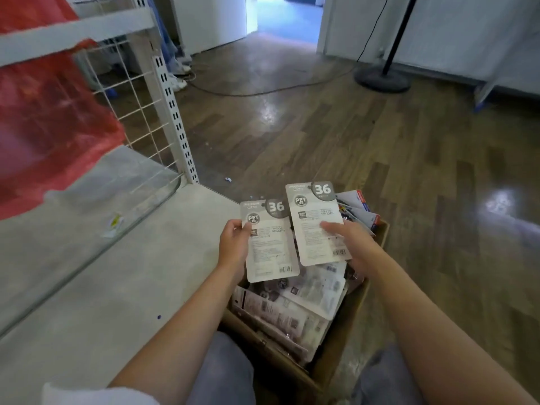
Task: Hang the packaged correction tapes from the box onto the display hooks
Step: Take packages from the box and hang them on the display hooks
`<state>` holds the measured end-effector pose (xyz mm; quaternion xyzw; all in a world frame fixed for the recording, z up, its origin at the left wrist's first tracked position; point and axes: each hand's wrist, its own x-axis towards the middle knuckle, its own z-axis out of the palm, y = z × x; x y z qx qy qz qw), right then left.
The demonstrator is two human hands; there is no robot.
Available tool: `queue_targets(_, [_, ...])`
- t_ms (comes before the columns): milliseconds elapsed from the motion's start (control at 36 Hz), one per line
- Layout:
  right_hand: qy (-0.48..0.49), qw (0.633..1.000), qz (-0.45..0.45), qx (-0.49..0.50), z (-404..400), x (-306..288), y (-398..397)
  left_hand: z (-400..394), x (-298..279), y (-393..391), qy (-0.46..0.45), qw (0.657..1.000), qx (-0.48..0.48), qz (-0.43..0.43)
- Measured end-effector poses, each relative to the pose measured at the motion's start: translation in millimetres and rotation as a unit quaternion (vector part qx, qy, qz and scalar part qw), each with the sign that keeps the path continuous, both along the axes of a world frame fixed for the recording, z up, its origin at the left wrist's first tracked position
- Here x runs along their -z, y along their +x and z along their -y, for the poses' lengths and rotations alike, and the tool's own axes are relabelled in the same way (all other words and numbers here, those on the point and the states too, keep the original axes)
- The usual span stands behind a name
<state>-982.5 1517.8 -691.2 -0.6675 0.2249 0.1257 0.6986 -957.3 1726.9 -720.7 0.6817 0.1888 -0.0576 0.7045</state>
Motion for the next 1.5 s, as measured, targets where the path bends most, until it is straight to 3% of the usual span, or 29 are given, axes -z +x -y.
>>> queue_targets(306, [0.104, 0.981, -0.021, -0.161, -38.6, 9.5, -8.9, 23.8, -12.9, -11.2, -0.095, 0.994, 0.040, -0.019])
queue_targets(444, [-0.028, 0.990, 0.002, -0.139, -39.1, 11.7, -3.7, 17.0, -8.9, -10.5, -0.128, 0.990, 0.047, -0.044])
queue_targets(583, [-0.097, 0.988, 0.011, -0.123, -39.7, 19.5, 1.1, 13.8, 3.1, -11.7, 0.010, 0.998, 0.065, -0.025])
queue_targets(694, [-0.274, 0.946, 0.012, -0.172, -45.5, 19.2, 1.5, 18.5, 4.1, -15.1, 0.074, 0.990, 0.116, 0.036])
queue_targets(750, [-0.257, 0.944, 0.040, -0.202, -54.2, 15.6, -0.5, 22.3, 1.5, -17.1, 0.068, 0.984, 0.162, 0.024])
queue_targets(861, [-0.122, 0.956, 0.073, -0.257, -70.1, 11.1, -4.4, 15.3, 1.6, -13.3, -0.011, 0.985, 0.171, -0.002])
queue_targets(1000, [-0.196, 0.920, 0.070, -0.332, -80.0, 16.5, -4.3, -9.2, 5.8, -7.9, -0.091, 0.990, 0.107, 0.001])
queue_targets(1083, [-0.192, 0.928, 0.093, -0.305, -76.9, 15.8, -0.7, -21.0, 4.7, -7.1, -0.091, 0.993, 0.080, 0.005])
queue_targets(1222, [-0.085, 0.976, 0.096, -0.174, -69.1, 12.0, 8.2, -37.7, 3.3, -4.2, -0.109, 0.994, 0.019, -0.001])
queue_targets(1306, [-0.102, 0.985, 0.078, -0.112, -68.2, 14.2, 10.3, -39.1, 0.0, -5.1, -0.106, 0.994, 0.018, 0.006])
queue_targets(1417, [-0.149, 0.983, 0.048, -0.097, -66.9, 15.4, 10.8, -36.4, -3.0, -6.3, -0.112, 0.994, 0.011, 0.007])
queue_targets(1500, [-0.105, 0.985, 0.040, -0.134, -67.7, 14.2, 7.1, -33.3, -4.0, -8.5, -0.124, 0.992, 0.029, 0.015])
